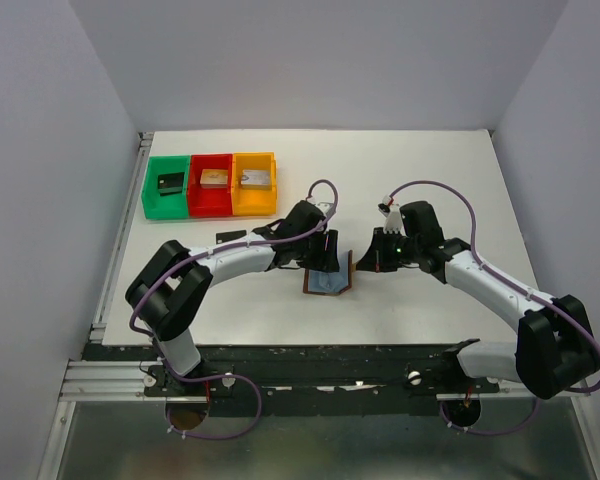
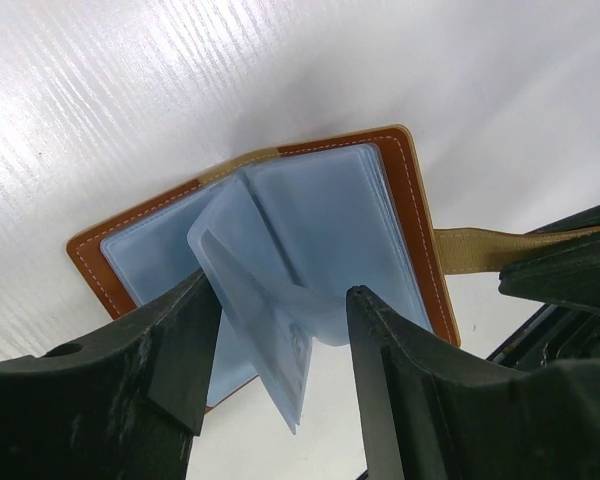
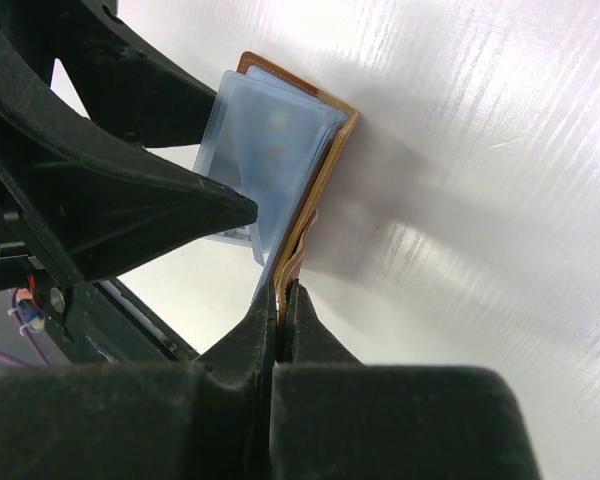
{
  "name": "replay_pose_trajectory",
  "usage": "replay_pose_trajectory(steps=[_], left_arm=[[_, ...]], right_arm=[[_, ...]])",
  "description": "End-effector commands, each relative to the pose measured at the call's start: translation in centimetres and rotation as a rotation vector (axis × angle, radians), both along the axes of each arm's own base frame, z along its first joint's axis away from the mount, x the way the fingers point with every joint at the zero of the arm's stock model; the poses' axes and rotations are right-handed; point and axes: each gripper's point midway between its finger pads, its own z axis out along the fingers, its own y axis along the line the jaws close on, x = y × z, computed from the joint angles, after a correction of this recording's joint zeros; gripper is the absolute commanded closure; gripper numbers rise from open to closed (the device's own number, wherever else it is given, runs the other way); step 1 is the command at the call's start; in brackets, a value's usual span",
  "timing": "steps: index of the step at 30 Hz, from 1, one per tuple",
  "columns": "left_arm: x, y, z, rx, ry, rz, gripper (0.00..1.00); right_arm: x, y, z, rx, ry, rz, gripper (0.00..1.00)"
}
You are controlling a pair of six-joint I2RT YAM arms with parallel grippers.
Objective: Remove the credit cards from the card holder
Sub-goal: Remove the credit card from the card holder.
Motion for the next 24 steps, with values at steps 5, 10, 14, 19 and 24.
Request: replay_pose_trajectory(steps=[5,10,14,19,24], left_arm=[[-0.4,-0.3,0.4,0.036,-0.028,-0.031,0.38],[-0.4,0.1,0.0,0.095,-0.044,-0.02,0.37],[0.0,0.9,0.2,0.117,-0.068,0.006,0.36],[0.0,0.8,0.1,0.152,-0.082,-0.005,0.35],[-0.2,-0.2,0.4,0.163,-0.103,-0.038,0.34]], right_arm=[[0.4,-0.5,-0.8,-0.024,-0.003,-0.027,1.0],[0.3,-1.0,-1.3,-0.042,0.008,-0.051,1.0],[0.2,-1.2,-1.5,-0.05,0.009,-0.056,1.0],[0.2,-1.3,-1.8,-0.057,0.017,-0.064,1.0],[0.1,-1.7,-2.6,-0.077,0.032,-0.082,1.0]])
